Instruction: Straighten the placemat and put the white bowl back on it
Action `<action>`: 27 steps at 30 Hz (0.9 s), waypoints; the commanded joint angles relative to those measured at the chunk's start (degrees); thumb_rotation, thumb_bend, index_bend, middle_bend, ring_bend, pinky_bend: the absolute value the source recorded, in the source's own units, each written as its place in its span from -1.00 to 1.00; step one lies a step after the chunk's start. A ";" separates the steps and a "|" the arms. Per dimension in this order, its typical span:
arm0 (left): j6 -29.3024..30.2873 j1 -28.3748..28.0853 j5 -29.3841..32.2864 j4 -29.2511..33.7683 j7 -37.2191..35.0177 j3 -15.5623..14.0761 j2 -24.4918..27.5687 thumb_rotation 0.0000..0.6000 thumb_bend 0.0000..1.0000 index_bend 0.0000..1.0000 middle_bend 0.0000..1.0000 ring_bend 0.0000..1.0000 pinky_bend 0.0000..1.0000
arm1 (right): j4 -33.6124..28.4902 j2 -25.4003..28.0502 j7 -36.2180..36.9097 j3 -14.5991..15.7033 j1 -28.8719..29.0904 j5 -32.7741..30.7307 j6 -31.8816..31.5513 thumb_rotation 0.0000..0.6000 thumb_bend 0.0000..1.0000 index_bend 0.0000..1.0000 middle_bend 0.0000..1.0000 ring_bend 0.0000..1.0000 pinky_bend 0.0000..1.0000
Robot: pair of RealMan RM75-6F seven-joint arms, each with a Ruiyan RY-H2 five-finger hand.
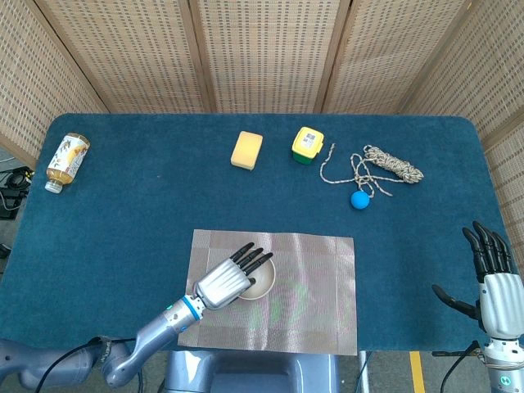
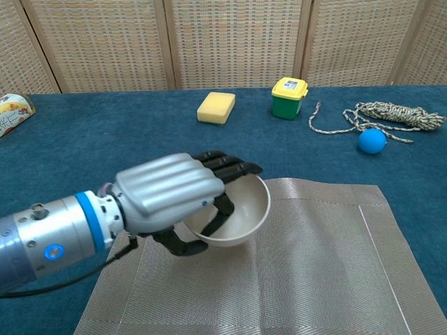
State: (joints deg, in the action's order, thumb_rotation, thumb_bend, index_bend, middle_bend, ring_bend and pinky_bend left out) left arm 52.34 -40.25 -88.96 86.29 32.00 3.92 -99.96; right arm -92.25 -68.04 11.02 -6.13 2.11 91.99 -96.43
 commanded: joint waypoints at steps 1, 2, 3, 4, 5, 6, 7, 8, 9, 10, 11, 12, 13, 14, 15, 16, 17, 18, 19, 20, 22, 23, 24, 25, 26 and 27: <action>-2.74 -1.96 3.19 -1.88 3.32 1.11 -4.20 1.00 -0.18 0.32 -1.00 -1.00 -1.00 | 0.06 0.08 0.35 -0.11 0.08 -0.25 0.23 1.00 -0.50 -0.89 -1.00 -1.00 -1.00; -3.15 -2.24 4.14 -2.47 4.14 1.33 -5.17 1.00 -0.18 0.31 -1.00 -1.00 -1.00 | 0.11 0.10 0.43 -0.13 0.11 -0.30 0.30 1.00 -0.50 -0.89 -1.00 -1.00 -1.00; -3.72 -2.57 5.03 -2.90 4.74 1.55 -6.01 1.00 -0.18 0.31 -1.00 -1.00 -1.00 | 0.15 0.10 0.45 -0.13 0.14 -0.36 0.41 1.00 -0.50 -0.89 -1.00 -1.00 -1.00; -4.02 -2.84 5.97 -3.29 5.52 1.80 -6.83 1.00 -0.19 0.30 -1.00 -1.00 -1.00 | 0.17 0.08 0.48 -0.14 0.18 -0.43 0.54 1.00 -0.50 -0.89 -1.00 -1.00 -1.00; -4.06 -2.94 6.31 -3.42 5.84 1.86 -7.12 1.00 -0.19 0.29 -1.00 -1.00 -1.00 | 0.17 0.09 0.49 -0.14 0.19 -0.45 0.57 1.00 -0.50 -0.89 -1.00 -1.00 -1.00; -4.04 -3.03 6.71 -3.50 6.22 1.87 -7.41 1.00 -0.20 0.28 -1.00 -1.00 -1.00 | 0.18 0.09 0.50 -0.14 0.19 -0.46 0.59 1.00 -0.50 -0.89 -1.00 -1.00 -1.00; -3.98 -3.08 7.04 -3.54 6.53 1.82 -7.62 1.00 -0.21 0.27 -1.00 -1.00 -1.00 | 0.19 0.09 0.51 -0.15 0.19 -0.44 0.57 1.00 -0.50 -0.89 -1.00 -1.00 -1.00; -3.94 -3.11 7.23 -3.57 6.71 1.76 -7.72 1.00 -0.23 0.23 -1.00 -1.00 -1.00 | 0.19 0.09 0.51 -0.15 0.18 -0.43 0.55 1.00 -0.50 -0.89 -1.00 -1.00 -1.00; -3.89 -3.13 7.50 -3.56 7.02 1.62 -7.75 1.00 -0.25 0.19 -1.00 -1.00 -1.00 | 0.18 0.10 0.55 -0.15 0.17 -0.41 0.50 1.00 -0.50 -0.89 -1.00 -1.00 -1.00; -3.83 -3.15 7.76 -3.52 7.38 1.48 -7.67 1.00 -0.31 0.10 -1.00 -1.00 -1.00 | 0.16 0.11 0.58 -0.14 0.14 -0.37 0.44 1.00 -0.50 -0.89 -1.00 -1.00 -1.00; -3.78 -3.14 7.92 -3.45 7.66 1.37 -7.55 1.00 -0.39 -0.02 -1.00 -1.00 -1.00 | 0.15 0.12 0.57 -0.14 0.13 -0.34 0.41 1.00 -0.50 -0.89 -1.00 -1.00 -1.00; -3.62 -3.09 8.16 -3.26 8.07 1.21 -7.31 1.00 -0.46 -0.12 -1.00 -1.00 -1.00 | 0.13 0.12 0.55 -0.13 0.11 -0.29 0.36 1.00 -0.50 -0.89 -1.00 -1.00 -1.00; -3.42 -3.02 8.33 -2.99 8.41 1.03 -7.00 1.00 -0.56 -0.27 -1.00 -1.00 -1.00 | 0.11 0.12 0.52 -0.12 0.10 -0.23 0.31 1.00 -0.50 -0.89 -1.00 -1.00 -1.00; -3.12 -2.87 8.52 -2.48 8.71 0.76 -6.45 1.00 -0.64 -0.41 -1.00 -1.00 -1.00 | 0.08 0.12 0.46 -0.10 0.08 -0.14 0.26 1.00 -0.50 -0.89 -1.00 -1.00 -1.00; -2.80 -2.75 8.59 -2.07 8.85 0.60 -5.99 1.00 -0.68 -0.50 -1.00 -1.00 -1.00 | 0.07 0.11 0.41 -0.07 0.07 -0.08 0.23 1.00 -0.50 -0.89 -1.00 -1.00 -1.00; -2.52 -2.64 8.60 -1.79 8.91 0.50 -5.66 1.00 -0.72 -0.63 -1.00 -1.00 -1.00 | 0.06 0.10 0.35 -0.04 0.07 -0.03 0.22 1.00 -0.50 -0.89 -1.00 -1.00 -1.00; -2.04 -2.44 8.59 -1.34 8.92 0.37 -5.14 1.00 -0.74 -0.72 -1.00 -1.00 -1.00 | 0.04 0.07 0.26 -0.01 0.06 0.04 0.21 1.00 -0.50 -0.89 -1.00 -1.00 -1.00; -1.57 -2.23 8.62 -0.84 8.77 0.28 -4.58 1.00 -0.74 -0.79 -1.00 -1.00 -1.00 | 0.02 0.04 0.16 0.03 0.06 0.12 0.20 1.00 -0.50 -0.89 -1.00 -1.00 -1.00; -1.28 -2.06 8.67 -0.42 8.62 0.22 -4.17 1.00 -0.74 -0.87 -1.00 -1.00 -1.00 | 0.01 0.03 0.08 0.07 0.06 0.18 0.19 1.00 -0.50 -0.89 -1.00 -1.00 -1.00; -0.74 -1.74 8.83 0.34 8.31 0.17 -3.43 1.00 -0.74 -0.92 -1.00 -1.00 -1.00 | 0.00 0.01 -0.07 0.14 0.05 0.32 0.17 1.00 -0.50 -0.89 -1.00 -1.00 -1.00; 1.28 -0.69 8.51 2.79 7.48 0.02 -0.92 1.00 -0.74 -0.96 -1.00 -1.00 -1.00 | -0.09 -0.04 -0.43 0.24 0.00 0.53 0.07 1.00 -0.50 -0.89 -1.00 -1.00 -1.00; 2.52 -0.05 8.05 4.10 7.01 -0.26 0.53 1.00 -0.74 -0.97 -1.00 -1.00 -1.00 | -0.15 -0.07 -0.58 0.27 -0.03 0.57 0.03 1.00 -0.50 -0.89 -1.00 -1.00 -1.00; 3.59 0.53 7.66 4.99 6.61 -0.54 1.62 1.00 -0.74 -0.98 -1.00 -1.00 -1.00 | -0.18 -0.07 -0.68 0.29 -0.04 0.59 0.03 1.00 -0.50 -0.89 -1.00 -1.00 -1.00; 4.79 1.19 7.26 5.81 6.21 -0.83 2.77 1.00 -0.74 -0.98 -1.00 -1.00 -1.00 | -0.19 -0.08 -0.78 0.31 -0.04 0.62 0.04 1.00 -0.50 -0.89 -1.00 -1.00 -1.00; 6.11 1.96 6.88 6.63 5.80 -1.13 3.95 1.00 -0.74 -0.98 -1.00 -1.00 -1.00 | -0.23 -0.10 -0.91 0.33 -0.03 0.64 0.07 1.00 -0.50 -0.89 -1.00 -1.00 -1.00; 8.08 3.16 6.55 7.47 5.24 -1.45 5.50 1.00 -0.74 -0.98 -1.00 -1.00 -1.00 | -0.20 -0.13 -1.06 0.35 -0.02 0.61 0.15 1.00 -0.50 -0.89 -1.00 -1.00 -1.00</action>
State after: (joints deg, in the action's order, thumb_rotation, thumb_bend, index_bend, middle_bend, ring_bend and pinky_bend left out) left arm 57.07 -39.34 -81.37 91.46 38.59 3.34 -97.51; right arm -92.45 -68.16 10.00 -5.79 2.09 92.61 -96.30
